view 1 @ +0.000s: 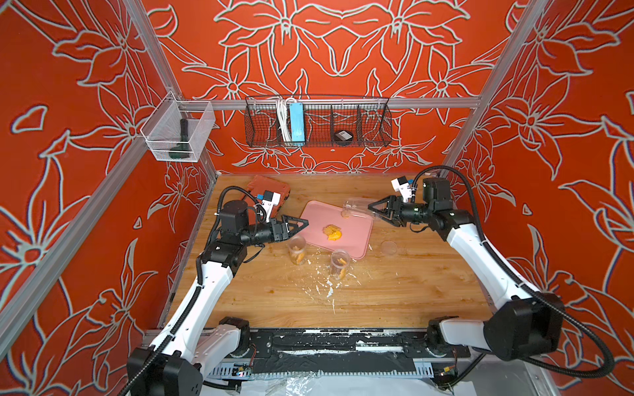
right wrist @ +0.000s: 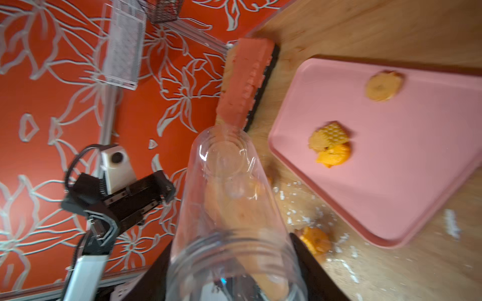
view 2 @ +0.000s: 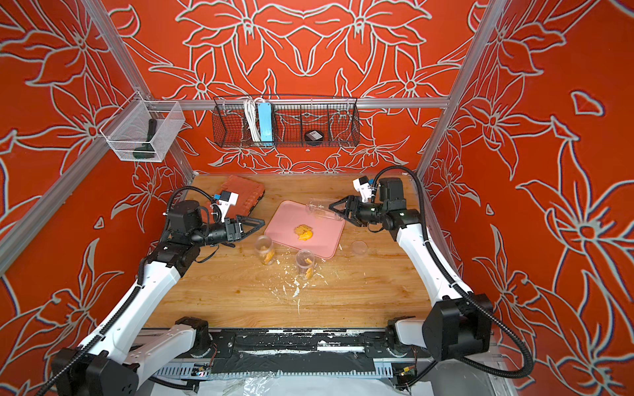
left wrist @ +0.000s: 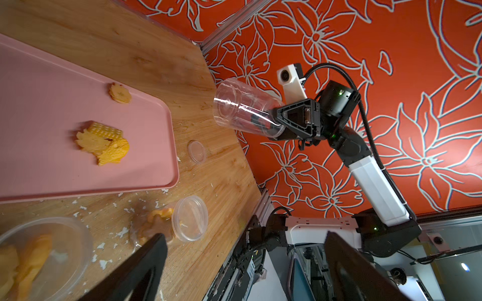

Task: Pour the cookies out of the jar
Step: Place the jar at the center of the board.

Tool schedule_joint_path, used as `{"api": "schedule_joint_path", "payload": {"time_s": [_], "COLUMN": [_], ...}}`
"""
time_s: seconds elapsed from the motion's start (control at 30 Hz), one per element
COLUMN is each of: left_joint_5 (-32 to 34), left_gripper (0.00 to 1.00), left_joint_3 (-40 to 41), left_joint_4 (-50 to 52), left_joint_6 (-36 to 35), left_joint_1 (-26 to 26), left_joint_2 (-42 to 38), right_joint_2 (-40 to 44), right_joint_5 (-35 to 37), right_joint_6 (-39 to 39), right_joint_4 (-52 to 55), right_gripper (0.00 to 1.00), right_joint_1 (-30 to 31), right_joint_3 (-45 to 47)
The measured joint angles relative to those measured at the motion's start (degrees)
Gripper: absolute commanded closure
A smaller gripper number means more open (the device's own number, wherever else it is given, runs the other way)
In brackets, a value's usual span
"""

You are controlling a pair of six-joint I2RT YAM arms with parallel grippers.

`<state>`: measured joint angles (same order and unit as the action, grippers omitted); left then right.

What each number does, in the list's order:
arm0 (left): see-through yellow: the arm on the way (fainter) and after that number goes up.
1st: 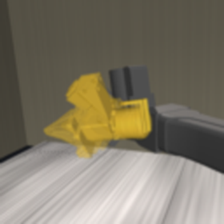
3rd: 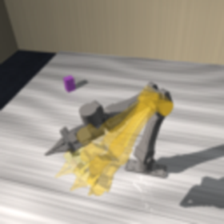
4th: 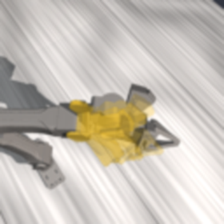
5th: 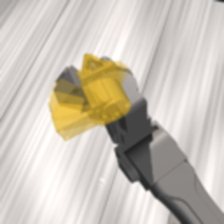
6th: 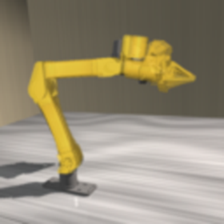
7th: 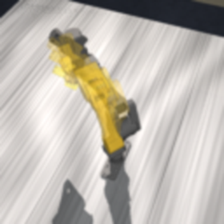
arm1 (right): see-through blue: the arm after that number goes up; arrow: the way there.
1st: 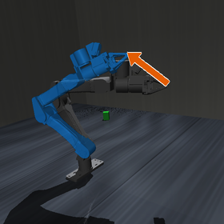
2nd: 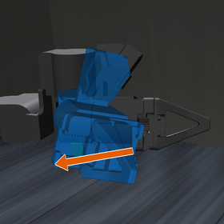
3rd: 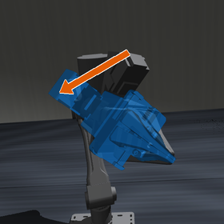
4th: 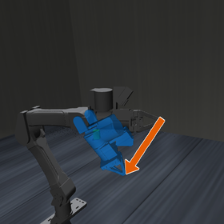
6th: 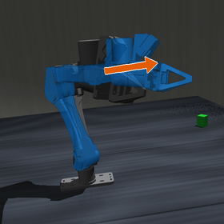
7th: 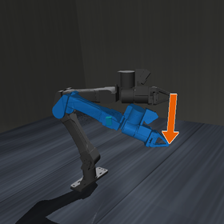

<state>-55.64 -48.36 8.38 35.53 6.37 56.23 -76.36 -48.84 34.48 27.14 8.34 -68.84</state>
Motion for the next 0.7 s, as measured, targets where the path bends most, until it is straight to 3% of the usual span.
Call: {"api": "schedule_joint_path", "payload": {"time_s": [0.37, 0.7], "left_joint_5": [4.7, 7.0], "left_gripper": [0.05, 0.05], "left_joint_3": [1.9, 1.9], "left_joint_4": [4.7, 6.8], "left_joint_6": [-4.7, -7.5], "left_joint_1": [1.2, 3.1], "left_joint_2": [-3.7, -3.5], "right_joint_2": [-9.4, -21.6], "right_joint_5": [26.7, 46.4], "right_joint_6": [-14.5, -22.3], "right_joint_4": [23.7, 36.0], "right_gripper": [0.44, 0.45], "right_joint_1": [-0.1, 0.2], "right_joint_3": [-12.9, -24.6]}}
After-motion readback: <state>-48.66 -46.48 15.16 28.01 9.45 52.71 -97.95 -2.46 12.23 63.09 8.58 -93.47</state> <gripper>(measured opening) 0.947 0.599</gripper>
